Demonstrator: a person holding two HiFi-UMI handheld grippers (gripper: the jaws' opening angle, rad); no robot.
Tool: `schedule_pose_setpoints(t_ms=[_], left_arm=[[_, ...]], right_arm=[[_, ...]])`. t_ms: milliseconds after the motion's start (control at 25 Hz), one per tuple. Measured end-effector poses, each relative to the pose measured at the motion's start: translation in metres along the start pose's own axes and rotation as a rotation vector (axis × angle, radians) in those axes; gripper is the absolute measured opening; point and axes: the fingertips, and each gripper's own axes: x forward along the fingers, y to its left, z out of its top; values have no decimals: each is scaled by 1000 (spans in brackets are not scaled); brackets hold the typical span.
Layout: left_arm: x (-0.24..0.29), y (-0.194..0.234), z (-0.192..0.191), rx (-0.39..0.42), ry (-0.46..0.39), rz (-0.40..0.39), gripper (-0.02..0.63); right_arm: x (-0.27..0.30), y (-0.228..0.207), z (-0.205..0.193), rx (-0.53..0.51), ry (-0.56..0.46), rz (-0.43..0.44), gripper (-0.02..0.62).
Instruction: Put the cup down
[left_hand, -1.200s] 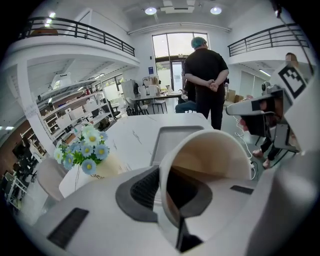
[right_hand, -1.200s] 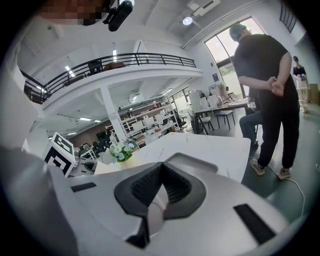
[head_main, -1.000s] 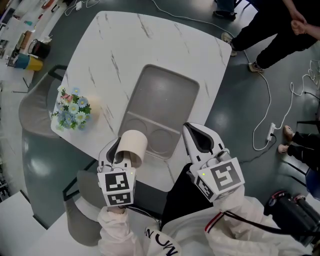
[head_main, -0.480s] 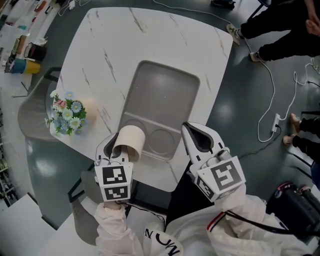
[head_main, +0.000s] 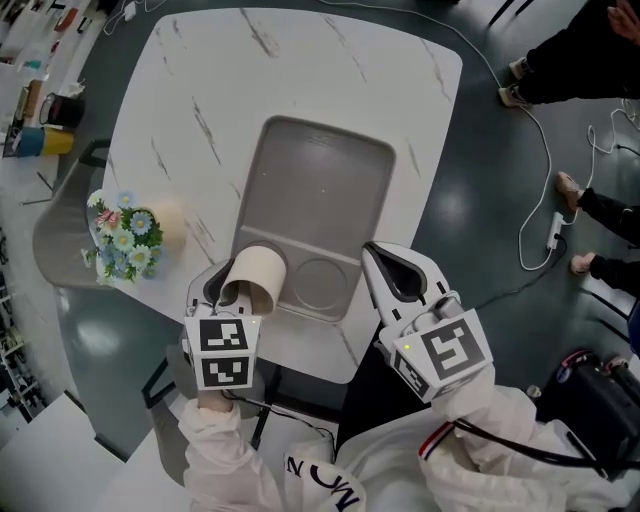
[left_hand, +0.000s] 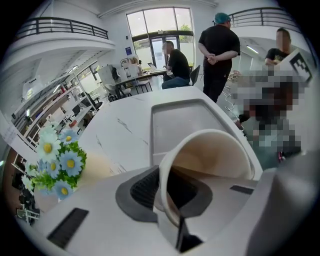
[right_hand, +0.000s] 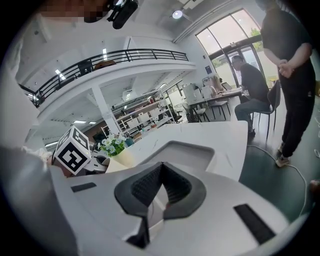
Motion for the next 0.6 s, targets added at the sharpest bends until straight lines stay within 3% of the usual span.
schedule_pose_setpoints(t_ms=[600], left_arm=[[13, -2, 1, 92, 146, -77, 46]], right_arm=[[4, -5, -12, 21, 15, -2, 5]])
